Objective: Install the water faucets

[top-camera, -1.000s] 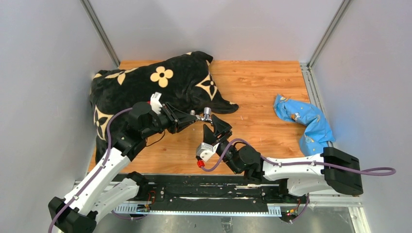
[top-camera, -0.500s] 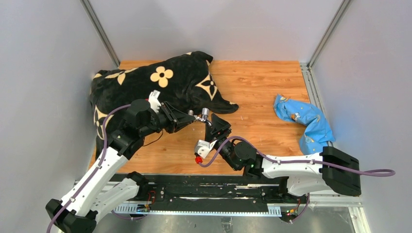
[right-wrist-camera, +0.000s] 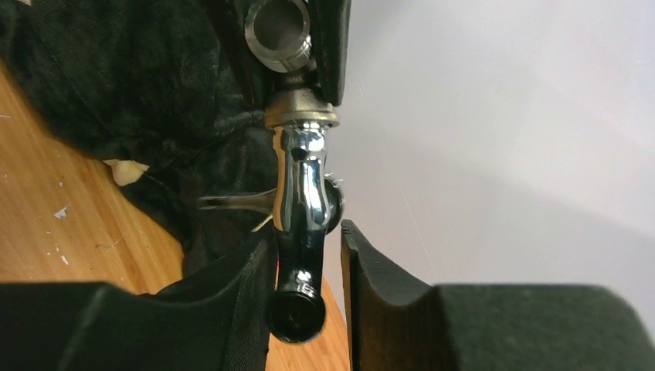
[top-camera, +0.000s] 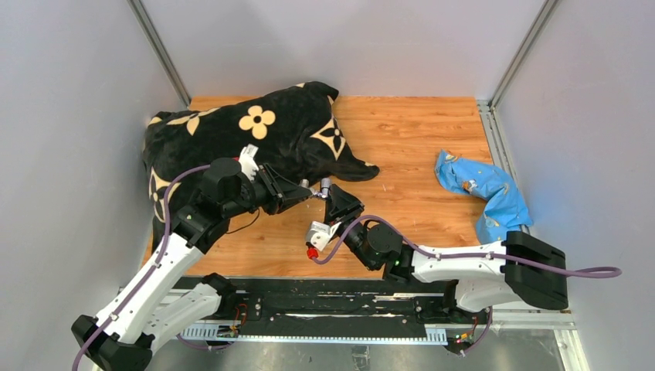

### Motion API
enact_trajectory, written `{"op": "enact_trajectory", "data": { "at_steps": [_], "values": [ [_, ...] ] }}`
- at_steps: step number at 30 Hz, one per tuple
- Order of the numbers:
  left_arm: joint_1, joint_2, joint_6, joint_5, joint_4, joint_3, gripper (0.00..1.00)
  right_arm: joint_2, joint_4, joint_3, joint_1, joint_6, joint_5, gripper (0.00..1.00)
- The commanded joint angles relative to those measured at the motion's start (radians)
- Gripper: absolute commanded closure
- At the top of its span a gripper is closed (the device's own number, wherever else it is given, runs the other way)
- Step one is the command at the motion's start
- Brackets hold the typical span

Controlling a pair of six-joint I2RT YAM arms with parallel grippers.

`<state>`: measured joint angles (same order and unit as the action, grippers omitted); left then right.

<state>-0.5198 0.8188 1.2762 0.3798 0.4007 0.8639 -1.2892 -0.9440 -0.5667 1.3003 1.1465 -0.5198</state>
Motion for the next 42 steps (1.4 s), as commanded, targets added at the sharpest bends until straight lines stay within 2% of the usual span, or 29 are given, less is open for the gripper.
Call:
{"op": "enact_trajectory", "data": {
  "at_steps": [1,3,5,7,10,13,15,18,21,25,30,34,39,40,42],
  "values": [
    [-0.014,-0.006,-0.025,0.044,-0.065,0.016,1.00,-0.026,-0.066,-0.040,-0.012,-0.001,-0.002,0.71],
    [-0.016,-0.007,-0.029,0.051,-0.064,0.018,1.00,-0.032,-0.077,-0.044,-0.012,-0.002,-0.009,0.81],
    [-0.016,-0.011,-0.035,0.056,-0.063,0.018,1.00,-0.026,-0.077,-0.045,-0.012,-0.021,-0.007,0.96],
    [-0.016,-0.017,-0.042,0.063,-0.078,0.013,1.00,0.002,-0.008,-0.058,-0.013,-0.088,0.015,0.99],
    [-0.016,0.000,-0.057,0.137,-0.142,-0.003,1.00,0.070,0.267,-0.105,-0.030,-0.251,0.113,0.99],
    [-0.016,0.017,-0.125,0.163,-0.104,0.013,1.00,0.136,0.355,-0.108,-0.053,-0.423,0.193,1.00],
    [-0.016,0.014,-0.147,0.176,-0.128,0.003,1.00,0.183,0.472,-0.132,-0.078,-0.549,0.283,0.99],
    [-0.016,0.035,-0.195,0.286,-0.251,-0.032,1.00,0.248,0.658,-0.180,-0.143,-0.764,0.485,0.99],
    [-0.017,0.045,-0.226,0.336,-0.299,-0.073,1.00,0.300,0.756,-0.199,-0.218,-0.963,0.703,0.99],
    [-0.018,0.045,-0.203,0.358,-0.395,-0.118,1.00,0.354,0.746,-0.163,-0.302,-1.181,0.893,0.99],
    [-0.019,0.069,-0.249,0.391,-0.401,-0.089,1.00,0.386,0.649,-0.128,-0.388,-1.420,1.074,0.99],
    [-0.020,0.081,-0.277,0.408,-0.401,-0.070,1.00,0.382,0.663,-0.150,-0.402,-1.485,1.143,0.99],
    [-0.020,0.096,-0.293,0.412,-0.405,-0.071,1.00,0.402,0.624,-0.133,-0.403,-1.542,1.158,0.99],
    [-0.020,0.099,-0.292,0.411,-0.406,-0.072,1.00,0.410,0.638,-0.133,-0.403,-1.535,1.145,0.96],
    [-0.020,0.103,-0.282,0.410,-0.416,-0.074,1.00,0.435,0.693,-0.138,-0.403,-1.502,1.102,0.73]
  ]
}}
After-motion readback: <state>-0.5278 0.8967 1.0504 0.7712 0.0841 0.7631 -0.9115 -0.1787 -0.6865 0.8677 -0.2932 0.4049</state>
